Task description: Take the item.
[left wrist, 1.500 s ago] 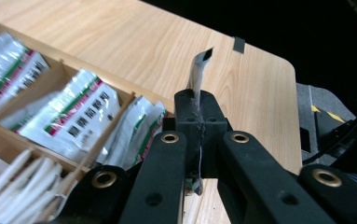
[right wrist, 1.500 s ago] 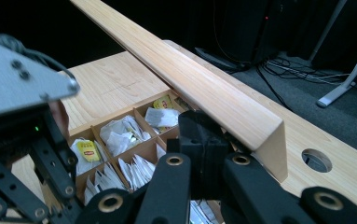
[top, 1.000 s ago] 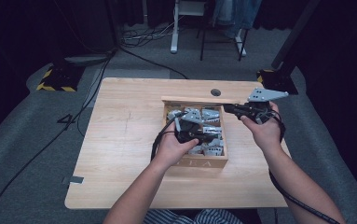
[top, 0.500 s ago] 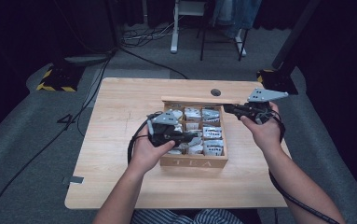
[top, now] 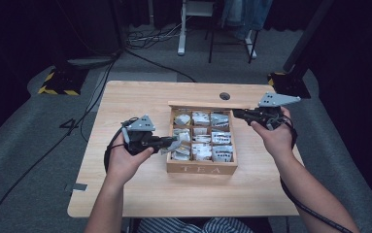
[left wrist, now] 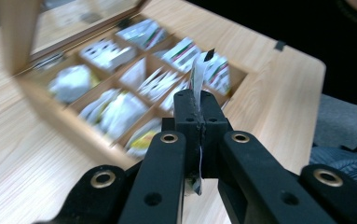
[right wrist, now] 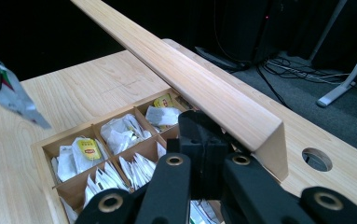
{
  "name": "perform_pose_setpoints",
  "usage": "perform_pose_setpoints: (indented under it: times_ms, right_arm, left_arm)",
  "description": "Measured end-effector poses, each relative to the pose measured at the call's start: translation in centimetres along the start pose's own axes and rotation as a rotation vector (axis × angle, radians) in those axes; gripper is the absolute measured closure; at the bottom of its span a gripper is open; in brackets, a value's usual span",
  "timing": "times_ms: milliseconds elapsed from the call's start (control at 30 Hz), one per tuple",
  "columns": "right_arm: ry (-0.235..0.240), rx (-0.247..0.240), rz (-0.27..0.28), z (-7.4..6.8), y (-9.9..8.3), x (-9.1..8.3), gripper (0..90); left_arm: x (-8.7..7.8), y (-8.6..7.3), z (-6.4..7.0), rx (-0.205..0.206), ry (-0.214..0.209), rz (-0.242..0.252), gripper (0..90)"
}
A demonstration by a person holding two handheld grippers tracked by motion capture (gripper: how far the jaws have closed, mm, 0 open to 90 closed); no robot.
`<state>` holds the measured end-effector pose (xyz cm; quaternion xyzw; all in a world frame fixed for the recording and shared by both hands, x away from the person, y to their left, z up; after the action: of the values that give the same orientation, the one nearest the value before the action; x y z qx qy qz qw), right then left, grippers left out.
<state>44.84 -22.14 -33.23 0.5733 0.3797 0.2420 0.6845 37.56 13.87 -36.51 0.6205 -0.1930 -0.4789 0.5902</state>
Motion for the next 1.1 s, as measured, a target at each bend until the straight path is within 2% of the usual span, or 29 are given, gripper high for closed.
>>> perform_pose_setpoints:
  times_ms: [100, 133, 233, 300, 333, 400, 433, 500, 533, 600, 667, 700, 800, 1100]
  right_arm:
    - [0.002, 0.001, 0.000, 0.0, 0.0, 0.0, 90.0]
    - [0.002, 0.002, 0.000, 0.0, -0.1, 0.0, 90.0]
    - [0.002, 0.002, -0.001, -0.1, -0.1, 0.0, 90.0]
    - [0.001, 0.000, -0.003, -0.1, -0.1, 0.0, 90.0]
    - [0.001, 0.001, -0.004, -0.1, -0.1, 0.0, 90.0]
    - [0.000, 0.001, -0.004, -0.1, -0.1, -0.1, 90.0]
    - [0.001, 0.000, -0.003, -0.1, -0.1, -0.1, 90.0]
    - [0.000, 0.001, -0.002, -0.1, -0.1, -0.1, 90.0]
    - [0.000, 0.001, -0.002, -0.1, -0.1, -0.1, 90.0]
    - [0.000, 0.001, -0.003, -0.1, -0.1, -0.1, 90.0]
    - [0.001, 0.004, -0.004, -0.2, -0.1, -0.1, 90.0]
    - [0.001, 0.004, -0.004, -0.2, -0.1, -0.1, 90.0]
    - [0.001, 0.003, -0.004, -0.1, -0.1, -0.1, 90.0]
    - [0.001, 0.006, -0.003, -0.1, -0.1, -0.1, 90.0]
  left_arm:
    - [-1.6, -0.4, -1.0, 0.000, 0.039, -0.006, 89.5]
    - [-1.9, -0.6, -1.2, -0.019, 0.037, -0.004, 89.5]
    - [-2.6, -0.8, -1.8, -0.032, 0.054, -0.001, 89.5]
    - [-3.2, -1.1, -2.5, -0.049, 0.075, 0.008, 89.4]
    - [-3.7, -1.4, -3.2, -0.070, 0.100, 0.017, 89.3]
    - [-3.9, -1.6, -3.5, -0.081, 0.113, 0.020, 88.8]
    - [-4.2, -2.0, -4.2, -0.095, 0.144, 0.019, 88.5]
    - [-4.3, -2.3, -4.6, -0.103, 0.151, 0.018, 88.5]
    - [-4.4, -2.7, -5.2, -0.127, 0.170, 0.016, 88.5]
    - [-4.4, -3.0, -5.5, -0.136, 0.184, 0.014, 88.5]
    - [-4.6, -3.8, -6.7, -0.169, 0.219, -0.002, 88.7]
    - [-4.6, -3.8, -6.7, -0.169, 0.219, -0.002, 88.7]
    - [-4.7, -5.1, -8.2, -0.229, 0.224, -0.006, 89.0]
    - [-4.6, -7.0, -10.3, -0.289, 0.251, -0.008, 89.1]
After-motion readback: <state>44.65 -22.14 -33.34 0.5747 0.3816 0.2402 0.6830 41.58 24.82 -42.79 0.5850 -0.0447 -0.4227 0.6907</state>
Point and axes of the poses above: each handheld gripper's, and its own axes: x roughly forward along the jaws, y roughly out of its top, z roughly to its right, the point moved 2 cm from there along x, roughly forward along the jaws, and after that the axes turned 12 degrees about z, right-handed, at the moved point
